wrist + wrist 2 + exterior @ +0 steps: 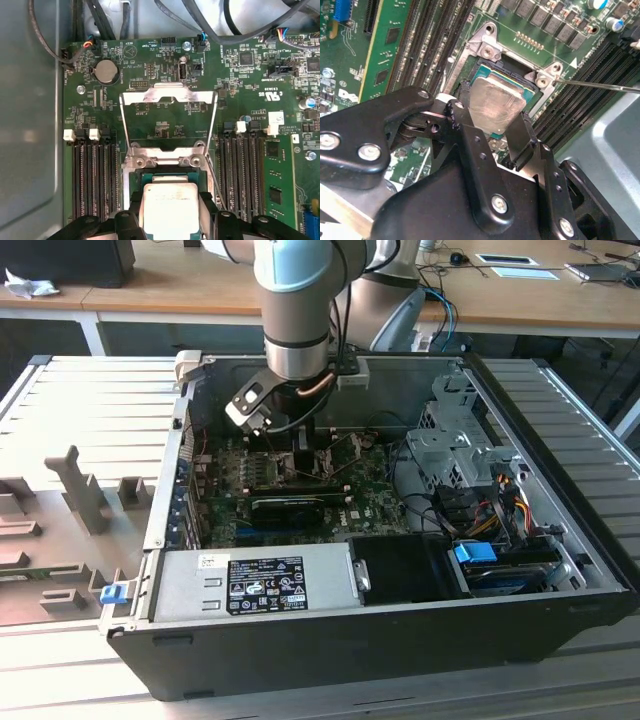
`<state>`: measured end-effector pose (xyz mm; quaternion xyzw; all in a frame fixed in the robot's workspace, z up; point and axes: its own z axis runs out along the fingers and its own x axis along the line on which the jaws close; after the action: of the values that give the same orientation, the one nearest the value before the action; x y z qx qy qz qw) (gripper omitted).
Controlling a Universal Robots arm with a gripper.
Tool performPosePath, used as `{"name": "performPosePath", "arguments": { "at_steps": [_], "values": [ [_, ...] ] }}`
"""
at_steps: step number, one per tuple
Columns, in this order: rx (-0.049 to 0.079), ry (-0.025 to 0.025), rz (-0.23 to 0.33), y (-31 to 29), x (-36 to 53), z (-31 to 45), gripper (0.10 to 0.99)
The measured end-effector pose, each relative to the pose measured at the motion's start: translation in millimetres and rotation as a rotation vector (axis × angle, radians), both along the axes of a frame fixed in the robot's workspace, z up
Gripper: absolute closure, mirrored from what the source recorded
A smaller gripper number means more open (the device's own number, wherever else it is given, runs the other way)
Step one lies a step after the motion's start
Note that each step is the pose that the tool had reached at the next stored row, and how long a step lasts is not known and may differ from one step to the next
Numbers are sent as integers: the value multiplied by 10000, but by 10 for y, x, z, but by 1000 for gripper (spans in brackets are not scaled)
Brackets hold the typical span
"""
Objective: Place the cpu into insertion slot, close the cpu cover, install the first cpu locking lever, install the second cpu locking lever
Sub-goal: 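Place the cpu into insertion slot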
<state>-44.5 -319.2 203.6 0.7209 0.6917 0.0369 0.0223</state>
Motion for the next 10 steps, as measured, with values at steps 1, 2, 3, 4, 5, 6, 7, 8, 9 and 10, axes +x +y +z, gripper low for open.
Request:
{"name": "performPosePath", "arguments": {
  "at_steps": [1, 2, 3, 4, 5, 6, 7, 8, 9, 10],
  "values": [
    [-1, 0, 0, 2, 0, -9, 557],
    [0, 0, 1, 3, 0, -20, 557],
    [-3, 1, 2, 3, 0, -20, 557],
    [-4, 2, 2, 2, 0, -20, 557],
    [-1, 0, 1, 3, 0, -22, 557],
    [-1, 1, 1, 3, 0, -23, 549],
    [-1, 0, 1, 3, 0, -24, 482],
    [1, 0, 1, 3, 0, -24, 482],
    [8, -1, 0, 3, 0, -24, 482],
    [10, 0, 0, 3, 0, -19, 482]
  ]
}}
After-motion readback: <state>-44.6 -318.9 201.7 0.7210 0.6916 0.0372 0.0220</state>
